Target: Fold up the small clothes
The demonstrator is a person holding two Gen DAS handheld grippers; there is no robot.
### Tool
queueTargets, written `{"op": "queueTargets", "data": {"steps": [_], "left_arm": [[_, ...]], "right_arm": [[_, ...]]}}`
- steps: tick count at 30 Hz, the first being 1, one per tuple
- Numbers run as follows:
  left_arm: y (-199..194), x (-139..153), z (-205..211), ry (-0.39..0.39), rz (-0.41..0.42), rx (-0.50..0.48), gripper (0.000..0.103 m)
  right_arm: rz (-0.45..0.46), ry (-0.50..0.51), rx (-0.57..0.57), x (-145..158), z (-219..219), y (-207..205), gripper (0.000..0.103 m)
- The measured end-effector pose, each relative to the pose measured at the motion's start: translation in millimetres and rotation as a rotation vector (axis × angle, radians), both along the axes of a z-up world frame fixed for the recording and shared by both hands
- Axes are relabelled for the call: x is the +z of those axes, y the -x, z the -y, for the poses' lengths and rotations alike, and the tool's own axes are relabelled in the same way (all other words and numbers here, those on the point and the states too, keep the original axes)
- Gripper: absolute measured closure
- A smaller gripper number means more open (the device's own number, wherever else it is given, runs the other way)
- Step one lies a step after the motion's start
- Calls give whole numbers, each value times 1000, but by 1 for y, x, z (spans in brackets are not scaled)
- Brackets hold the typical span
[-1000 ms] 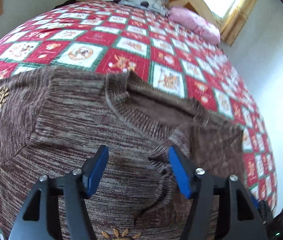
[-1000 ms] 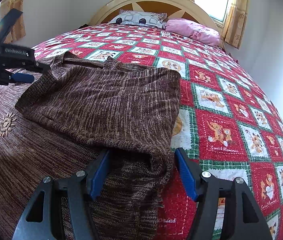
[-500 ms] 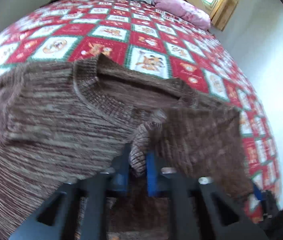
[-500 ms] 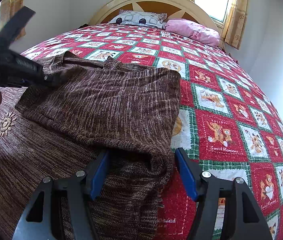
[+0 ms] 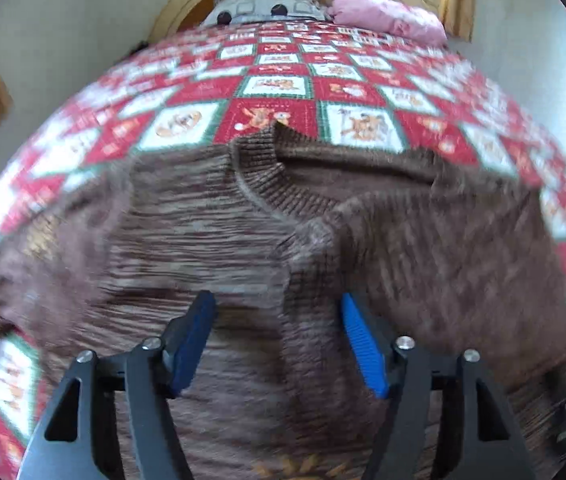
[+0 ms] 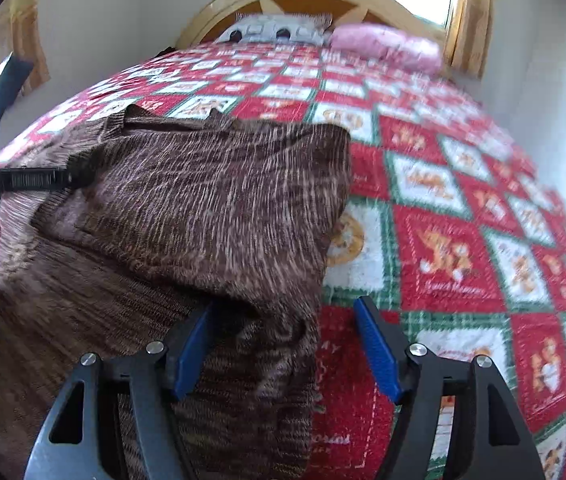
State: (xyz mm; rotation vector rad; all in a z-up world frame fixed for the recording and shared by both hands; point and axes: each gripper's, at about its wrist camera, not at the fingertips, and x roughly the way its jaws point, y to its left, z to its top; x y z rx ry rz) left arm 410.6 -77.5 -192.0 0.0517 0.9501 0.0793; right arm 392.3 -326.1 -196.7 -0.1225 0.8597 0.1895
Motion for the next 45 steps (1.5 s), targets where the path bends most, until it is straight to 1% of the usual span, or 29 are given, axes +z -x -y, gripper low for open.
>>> {"op": "queueTargets", "data": {"steps": [1, 2, 4, 5, 6, 7, 8, 9, 10, 12, 13, 14, 15, 16, 17, 18, 19, 21, 23, 25, 27, 29, 30, 34, 38, 41, 42, 44, 45], "left_arm": [[5, 0, 1, -30, 10, -6, 26], [11, 1, 1, -44, 15, -22, 26], [24, 0, -3, -63, 25, -49, 19], [30, 1, -6, -68, 37, -50, 18], [37, 3, -10, -66, 57, -44, 15], [39, 2, -12, -65, 63, -39, 12], [39, 0, -13, -60, 62, -34, 12], [37, -2, -14, -46, 58, -32, 12], [36, -2, -14, -36, 58, -28, 12], [33, -1, -14, -32, 52, -25, 12], [34, 1, -12, -37, 51, -33, 12], [35, 3, -12, -46, 53, -42, 12], [38, 6, -14, -63, 66, -45, 12], [43, 10, -18, -83, 89, -43, 12], [48, 14, -24, -107, 115, -37, 12], [54, 18, -33, -138, 135, -30, 11], [56, 19, -40, -151, 140, -26, 11], [62, 20, -67, -173, 135, 10, 11], [64, 19, -92, -169, 114, 55, 11], [67, 17, -126, -157, 92, 125, 11], [69, 14, -159, -150, 71, 203, 11], [73, 12, -190, -139, 65, 280, 11], [75, 10, -199, -137, 63, 310, 11], [85, 8, -247, -102, 51, 441, 11], [94, 2, -281, -27, 33, 535, 11], [100, -1, -295, 70, 22, 566, 11], [102, -3, -299, 122, 20, 577, 13], [108, -5, -305, 233, 45, 611, 13], [110, -5, -308, 263, 55, 631, 13]], "right_arm": [[-8, -3, 15, 5, 4, 2, 33], [-9, 2, 8, 9, 5, 4, 33], [37, -2, -45, 22, 11, 9, 33], [85, -38, -64, 32, 13, 13, 33], [127, -85, -58, 38, 11, 16, 33], [156, -130, -25, 41, 6, 19, 33], [175, -162, 33, 41, -5, 21, 33], [175, -161, 70, 38, -13, 21, 33], [134, -117, 121, 29, -28, 16, 33], [49, -73, 112, 11, -35, 5, 33], [14, -84, 95, 4, -32, 0, 34], [-1, -102, 92, 2, -27, 0, 34], [-7, -98, 97, 2, -27, 0, 34], [-11, -69, 110, 2, -30, 1, 34], [-4, -14, 124, 0, -35, 5, 34], [18, 24, 126, -3, -41, 9, 34], [26, 39, 124, -4, -41, 9, 34], [31, 36, 123, -4, -40, 8, 34], [33, 8, 123, -7, -33, 9, 33], [43, 9, 123, -6, -34, 12, 33], [55, 31, 123, -5, -37, 12, 33], [64, 40, 122, -5, -38, 13, 33], [66, 42, 121, -5, -40, 16, 33], [69, 45, 121, -5, -40, 16, 33], [78, 61, 119, -5, -42, 17, 33], [80, 63, 119, -5, -42, 17, 33], [80, 63, 119, -5, -42, 17, 33], [83, 68, 119, -5, -43, 18, 32], [85, 71, 118, -5, -43, 18, 32]]}}
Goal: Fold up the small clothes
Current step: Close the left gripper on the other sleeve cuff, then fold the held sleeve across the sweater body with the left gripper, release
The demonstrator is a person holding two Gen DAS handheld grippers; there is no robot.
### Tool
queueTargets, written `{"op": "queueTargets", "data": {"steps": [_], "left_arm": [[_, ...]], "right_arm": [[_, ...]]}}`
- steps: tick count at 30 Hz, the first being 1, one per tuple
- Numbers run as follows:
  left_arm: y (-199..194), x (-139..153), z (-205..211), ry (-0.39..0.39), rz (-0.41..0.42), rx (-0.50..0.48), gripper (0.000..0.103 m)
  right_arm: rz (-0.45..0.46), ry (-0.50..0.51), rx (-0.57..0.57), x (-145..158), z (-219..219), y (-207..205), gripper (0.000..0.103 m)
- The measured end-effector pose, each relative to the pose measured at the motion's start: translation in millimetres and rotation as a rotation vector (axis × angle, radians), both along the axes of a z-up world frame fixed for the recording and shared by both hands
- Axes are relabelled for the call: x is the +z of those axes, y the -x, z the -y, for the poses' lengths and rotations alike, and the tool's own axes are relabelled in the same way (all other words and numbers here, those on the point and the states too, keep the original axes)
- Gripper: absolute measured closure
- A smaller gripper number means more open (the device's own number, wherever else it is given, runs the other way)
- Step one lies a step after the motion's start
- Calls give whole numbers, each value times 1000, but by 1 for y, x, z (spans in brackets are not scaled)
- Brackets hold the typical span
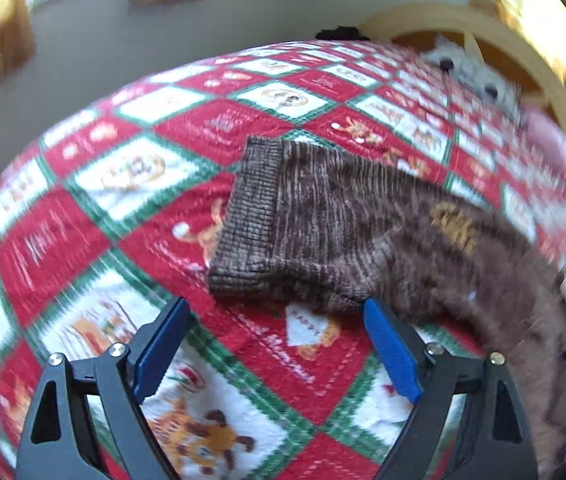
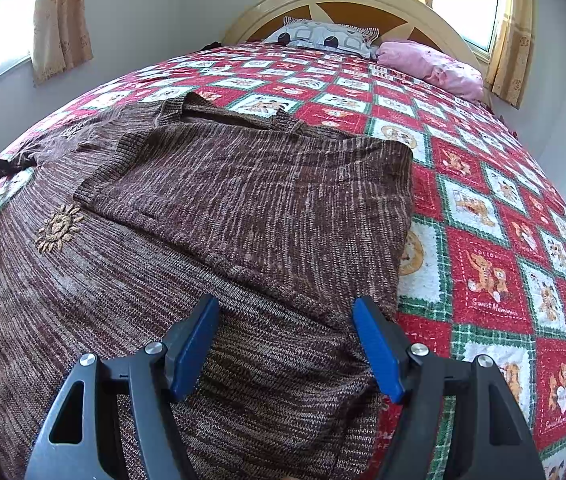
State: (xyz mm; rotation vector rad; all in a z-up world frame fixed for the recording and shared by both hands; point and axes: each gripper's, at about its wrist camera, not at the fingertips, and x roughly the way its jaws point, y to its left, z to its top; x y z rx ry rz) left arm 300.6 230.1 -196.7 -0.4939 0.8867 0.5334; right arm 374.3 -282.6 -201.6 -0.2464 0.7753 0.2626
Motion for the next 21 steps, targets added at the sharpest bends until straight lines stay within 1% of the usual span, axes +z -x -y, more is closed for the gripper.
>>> {"op": "queueTargets", "data": {"steps": [4, 6, 7, 9, 12, 14, 15, 16, 17, 18, 20, 21], "left_arm": [[5, 2, -5, 82, 77, 73, 13], [2, 3, -6, 123, 114, 90, 13], [-2, 1, -6, 139, 110, 88, 13], [-7, 1, -3, 134, 95, 90, 13], [-19, 0, 0, 97, 64, 89, 13], [-26, -1, -1, 64, 45, 99, 16], [-29, -1, -3, 41, 37, 111, 27], [-31, 0, -6, 25, 36, 127, 47], [-31, 0, -9, 17, 35, 133, 63], [-33, -1, -13, 11, 30, 138, 96], [-33, -2, -22, 36, 46, 139, 95], [-33, 1, -23, 21, 52, 134, 95]], "right_arm": [[5, 8, -1, 0, -1, 0, 32], [5, 8, -1, 0, -1, 0, 32], [5, 8, -1, 0, -1, 0, 32], [5, 9, -1, 0, -1, 0, 32], [6, 8, -1, 0, -1, 0, 32], [6, 9, -1, 0, -1, 0, 32], [6, 9, -1, 0, -1, 0, 32], [6, 8, -1, 0, -1, 0, 32], [6, 8, -1, 0, -1, 0, 32], [5, 8, -1, 0, -1, 0, 32], [5, 7, -1, 0, -1, 0, 32], [5, 8, -1, 0, -1, 0, 32]]}}
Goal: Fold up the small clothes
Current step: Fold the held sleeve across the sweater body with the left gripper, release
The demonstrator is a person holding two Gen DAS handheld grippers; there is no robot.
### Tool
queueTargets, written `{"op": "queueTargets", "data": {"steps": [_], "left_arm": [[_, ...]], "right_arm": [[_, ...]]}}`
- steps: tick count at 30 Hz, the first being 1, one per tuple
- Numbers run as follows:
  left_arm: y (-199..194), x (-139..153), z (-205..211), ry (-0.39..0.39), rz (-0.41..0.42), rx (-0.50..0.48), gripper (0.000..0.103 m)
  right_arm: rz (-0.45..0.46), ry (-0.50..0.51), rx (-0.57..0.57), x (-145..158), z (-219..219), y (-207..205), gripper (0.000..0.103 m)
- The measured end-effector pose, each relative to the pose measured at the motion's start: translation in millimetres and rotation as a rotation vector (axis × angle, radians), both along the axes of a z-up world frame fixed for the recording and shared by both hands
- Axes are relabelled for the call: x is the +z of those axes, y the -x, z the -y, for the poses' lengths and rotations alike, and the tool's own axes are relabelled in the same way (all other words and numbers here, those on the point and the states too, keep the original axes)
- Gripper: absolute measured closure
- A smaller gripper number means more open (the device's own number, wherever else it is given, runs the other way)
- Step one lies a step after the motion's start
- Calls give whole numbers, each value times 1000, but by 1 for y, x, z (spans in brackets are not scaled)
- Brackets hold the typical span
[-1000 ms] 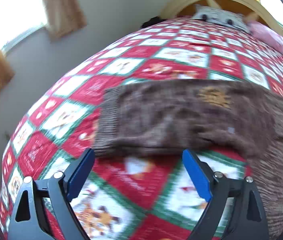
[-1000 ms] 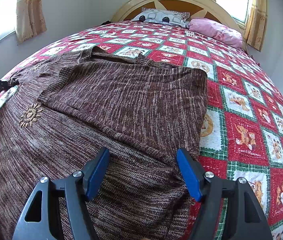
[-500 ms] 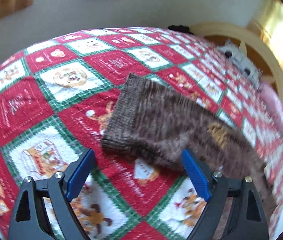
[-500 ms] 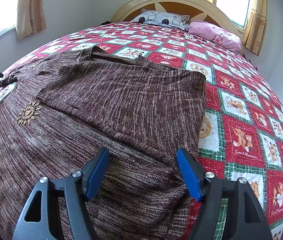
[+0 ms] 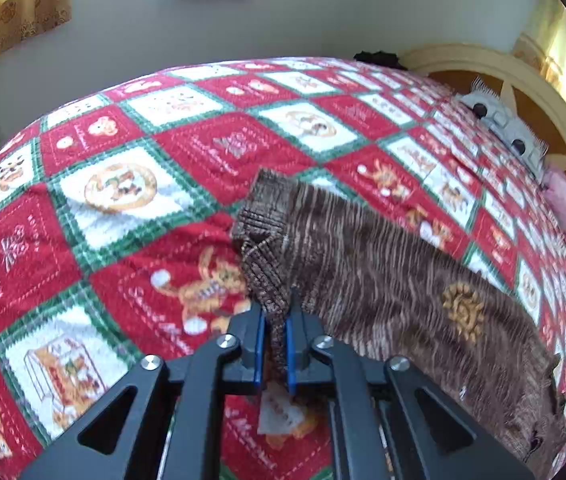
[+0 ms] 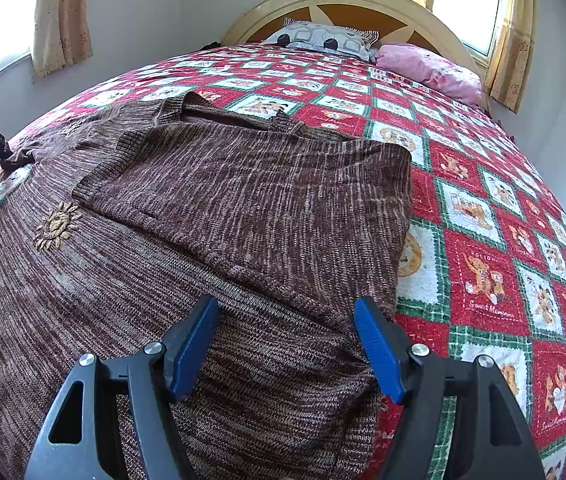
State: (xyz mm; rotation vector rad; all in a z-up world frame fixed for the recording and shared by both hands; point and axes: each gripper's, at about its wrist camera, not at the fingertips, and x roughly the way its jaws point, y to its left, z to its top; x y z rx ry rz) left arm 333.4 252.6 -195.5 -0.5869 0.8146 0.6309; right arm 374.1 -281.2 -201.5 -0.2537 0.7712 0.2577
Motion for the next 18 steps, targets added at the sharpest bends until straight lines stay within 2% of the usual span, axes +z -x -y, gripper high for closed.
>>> {"op": "queueTargets", "data": {"steps": [7, 14, 18], "left_arm": [[-2, 41, 37, -129, 94, -88, 95], [-17, 89, 108, -181, 213, -264, 95], [-21, 113, 162, -190, 277, -386, 95]], "right_arm": [[0, 0, 0, 0, 0, 0, 32], [-1, -6, 0, 0, 1, -1, 32], [0, -3, 0, 1, 1, -1, 32]]}}
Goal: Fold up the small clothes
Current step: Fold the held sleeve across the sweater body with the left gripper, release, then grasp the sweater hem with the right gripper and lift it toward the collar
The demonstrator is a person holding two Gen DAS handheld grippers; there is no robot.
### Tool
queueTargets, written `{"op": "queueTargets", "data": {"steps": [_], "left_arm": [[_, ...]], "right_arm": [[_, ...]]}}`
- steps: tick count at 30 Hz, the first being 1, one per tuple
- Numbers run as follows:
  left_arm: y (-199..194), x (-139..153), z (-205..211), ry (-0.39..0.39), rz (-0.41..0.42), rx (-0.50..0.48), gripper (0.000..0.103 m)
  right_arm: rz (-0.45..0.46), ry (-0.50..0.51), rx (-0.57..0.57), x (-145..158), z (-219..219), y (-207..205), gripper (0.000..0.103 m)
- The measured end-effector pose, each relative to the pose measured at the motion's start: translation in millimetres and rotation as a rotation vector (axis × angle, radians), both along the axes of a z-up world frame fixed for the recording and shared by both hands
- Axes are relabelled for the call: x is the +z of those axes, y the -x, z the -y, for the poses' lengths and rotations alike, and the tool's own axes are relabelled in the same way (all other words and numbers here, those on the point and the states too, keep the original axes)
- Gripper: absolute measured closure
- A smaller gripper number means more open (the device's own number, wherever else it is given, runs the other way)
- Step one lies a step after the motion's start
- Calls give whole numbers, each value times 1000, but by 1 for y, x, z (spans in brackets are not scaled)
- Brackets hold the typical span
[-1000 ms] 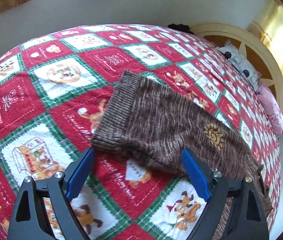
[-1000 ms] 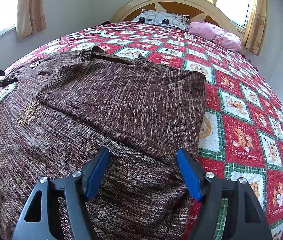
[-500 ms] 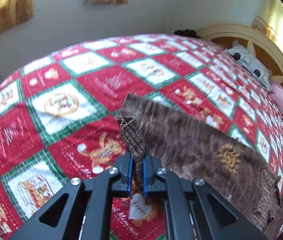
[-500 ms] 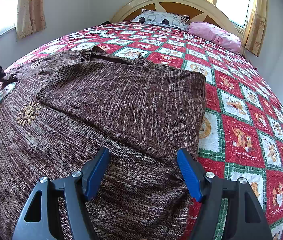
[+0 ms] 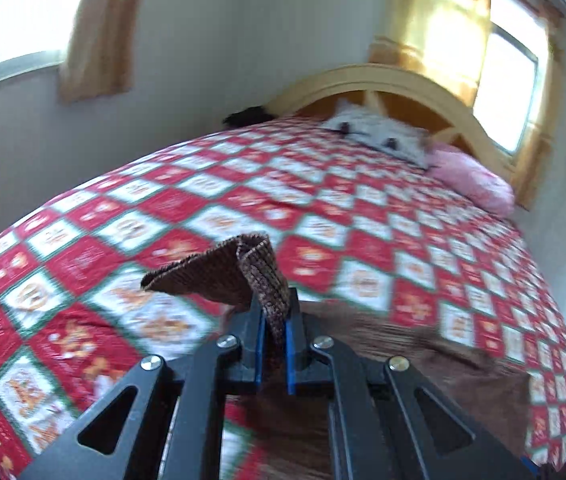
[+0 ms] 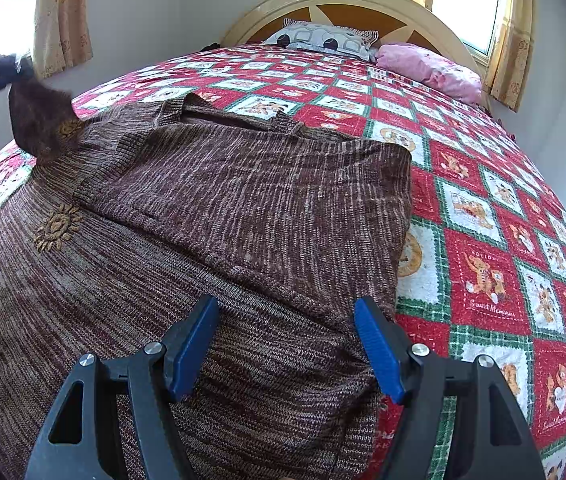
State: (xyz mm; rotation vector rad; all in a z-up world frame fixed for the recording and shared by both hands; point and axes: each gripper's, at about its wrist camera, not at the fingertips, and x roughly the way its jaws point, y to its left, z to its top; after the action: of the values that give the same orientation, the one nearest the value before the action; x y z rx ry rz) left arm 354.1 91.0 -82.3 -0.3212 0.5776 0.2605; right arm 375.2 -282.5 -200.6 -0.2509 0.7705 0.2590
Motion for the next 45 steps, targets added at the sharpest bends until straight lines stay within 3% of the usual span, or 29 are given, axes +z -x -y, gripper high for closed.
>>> {"op": "queueTargets", "data": {"steps": [5, 11, 15, 17, 19, 21, 24, 26, 28, 30, 33, 37, 40, 45], "left_arm": [[-9, 5, 66, -13, 13, -131, 95], [-20, -26, 159, -68, -49, -300, 95], [-28, -57, 195, -108, -162, -407, 79], [-16, -57, 202, -135, -148, -455, 71], [2, -48, 196, -193, -102, -474, 30], [18, -39, 181, -240, -33, -443, 15], [21, -38, 147, -402, -26, -320, 15], [8, -47, 115, -517, -90, -195, 15], [-12, -64, 83, -558, -179, -97, 14], [-27, -79, 59, -520, -252, -53, 14], [-36, -102, 38, -403, -350, -72, 14], [-34, -104, 49, -414, -335, -145, 14], [-32, -106, 54, -423, -318, -153, 11], [-30, -107, 38, -345, -309, -141, 5]], "right_arm": [[0, -1, 0, 0, 0, 0, 32], [-1, -3, 0, -1, -1, 0, 32], [-5, -16, 1, -1, 1, -2, 32], [-9, -22, 2, -1, 1, -3, 32], [-8, -22, 2, -1, 1, -3, 32], [-8, -21, 2, -1, 1, -3, 32], [-8, -21, 2, -1, 1, -3, 32], [-5, -18, 2, -1, 1, -4, 32], [-2, -18, 1, -1, 1, -3, 32], [5, -24, -1, 0, 2, -1, 32], [15, -8, -19, 7, 1, 4, 32], [7, 17, -24, 31, -17, 9, 32], [10, 6, 36, 49, -50, 4, 32], [16, 36, 121, 50, -127, -29, 32]]}}
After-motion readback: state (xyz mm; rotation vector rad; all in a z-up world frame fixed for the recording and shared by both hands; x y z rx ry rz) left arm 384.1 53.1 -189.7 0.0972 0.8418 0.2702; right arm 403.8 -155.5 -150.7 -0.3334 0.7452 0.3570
